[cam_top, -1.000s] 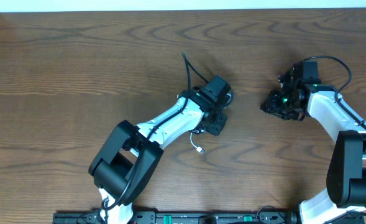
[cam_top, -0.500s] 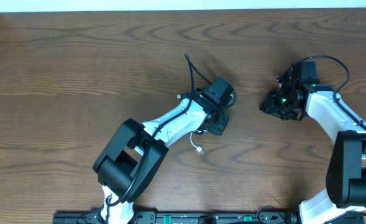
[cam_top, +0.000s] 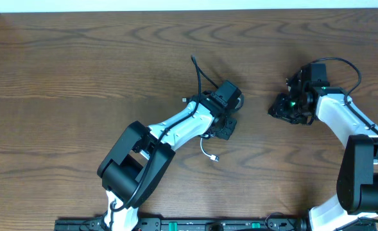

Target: Untangle cables

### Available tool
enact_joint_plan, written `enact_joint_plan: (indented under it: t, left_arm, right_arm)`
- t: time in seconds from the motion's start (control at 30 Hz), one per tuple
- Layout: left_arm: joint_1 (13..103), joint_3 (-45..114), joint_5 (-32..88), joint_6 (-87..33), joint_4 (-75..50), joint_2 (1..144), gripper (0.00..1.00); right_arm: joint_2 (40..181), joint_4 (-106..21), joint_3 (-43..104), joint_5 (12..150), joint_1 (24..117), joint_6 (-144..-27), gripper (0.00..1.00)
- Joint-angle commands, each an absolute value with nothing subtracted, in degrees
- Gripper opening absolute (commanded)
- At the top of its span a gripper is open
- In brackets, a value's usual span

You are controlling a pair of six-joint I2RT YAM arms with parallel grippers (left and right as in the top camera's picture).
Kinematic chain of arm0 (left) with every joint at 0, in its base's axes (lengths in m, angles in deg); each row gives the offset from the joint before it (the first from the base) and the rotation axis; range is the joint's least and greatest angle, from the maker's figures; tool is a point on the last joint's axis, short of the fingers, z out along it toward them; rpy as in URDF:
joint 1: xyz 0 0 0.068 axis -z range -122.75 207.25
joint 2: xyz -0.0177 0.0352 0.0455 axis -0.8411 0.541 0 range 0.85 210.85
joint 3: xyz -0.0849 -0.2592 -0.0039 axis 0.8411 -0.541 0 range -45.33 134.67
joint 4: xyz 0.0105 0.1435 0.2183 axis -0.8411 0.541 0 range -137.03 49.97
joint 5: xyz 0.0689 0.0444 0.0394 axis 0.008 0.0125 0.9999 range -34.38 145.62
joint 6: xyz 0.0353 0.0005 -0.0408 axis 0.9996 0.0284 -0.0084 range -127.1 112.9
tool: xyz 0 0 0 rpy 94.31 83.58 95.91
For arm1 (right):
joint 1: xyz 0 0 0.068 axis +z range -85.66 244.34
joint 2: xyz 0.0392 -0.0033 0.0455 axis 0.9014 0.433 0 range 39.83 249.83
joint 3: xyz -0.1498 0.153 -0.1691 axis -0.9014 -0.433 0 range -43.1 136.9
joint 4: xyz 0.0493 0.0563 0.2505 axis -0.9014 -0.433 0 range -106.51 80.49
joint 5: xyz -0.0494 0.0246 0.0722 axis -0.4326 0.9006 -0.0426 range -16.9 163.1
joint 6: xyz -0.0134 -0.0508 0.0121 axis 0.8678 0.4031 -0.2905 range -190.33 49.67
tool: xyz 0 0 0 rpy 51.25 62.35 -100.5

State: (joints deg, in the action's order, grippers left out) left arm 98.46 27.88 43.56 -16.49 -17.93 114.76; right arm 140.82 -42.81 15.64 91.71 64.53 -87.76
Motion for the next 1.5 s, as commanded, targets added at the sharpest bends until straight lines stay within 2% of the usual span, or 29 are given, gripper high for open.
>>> enact_joint_plan:
  t: [0.0, 0.17, 0.27, 0.5, 0.57, 0.63, 0.83, 0.97, 1.03, 1.1, 1.17, 1.47]
  left_arm:
    - [98.11, 27.88, 44.35, -16.82, -17.62, 113.58, 0.08]
    - [95.71, 29.15, 44.29, -16.88, -17.40, 105.71, 0.07]
    - [93.11, 29.19, 41.47, -16.86, -17.60, 100.55, 0.08]
    - [81.94, 29.17, 15.41, -16.88, -19.00, 92.09, 0.07]
    - [77.33, 29.17, 1.69, -17.32, -21.56, 91.83, 0.08]
    - [74.68, 29.17, -3.76, -18.91, -22.76, 91.85, 0.08]
    - [71.69, 28.78, -5.46, -21.25, -22.65, 91.85, 0.07]
    - [71.84, 28.78, -5.48, -22.76, -22.72, 91.85, 0.07]
    - [71.84, 28.78, -5.57, -22.91, -22.72, 91.85, 0.08]
    - [71.84, 28.78, -7.52, -22.89, -22.74, 91.85, 0.08]
    - [71.84, 28.78, -9.99, -22.87, -22.72, 91.85, 0.08]
    - [72.39, 28.62, -15.95, -22.85, -22.30, 91.85, 0.07]
  right_arm:
    - [140.45, -43.79, 15.75, 91.58, 64.79, -87.87, 0.36]
    - [140.45, -45.26, 15.77, 92.67, 64.70, -86.03, 0.49]
    - [140.45, -44.98, 15.77, 99.44, 64.70, -80.98, 0.50]
    - [140.45, -42.92, 15.77, 131.38, 64.70, -62.97, 0.51]
    - [140.45, -42.99, 15.77, 142.33, 64.70, -56.37, 0.50]
    - [140.45, -42.99, 15.77, 145.48, 64.70, -54.71, 0.51]
    - [140.45, -42.57, 15.77, 153.63, 64.72, -48.15, 0.50]
    - [140.45, -36.82, 15.77, 159.79, 64.72, -47.54, 0.49]
    - [140.45, -33.19, 15.77, 161.45, 64.79, -47.54, 0.46]
    - [140.45, -28.84, 15.77, 161.63, 64.83, -47.54, 0.36]
    - [140.45, -25.19, 15.77, 162.39, 64.83, -47.54, 0.32]
    - [140.45, -20.43, 15.77, 162.52, 67.78, -47.54, 0.34]
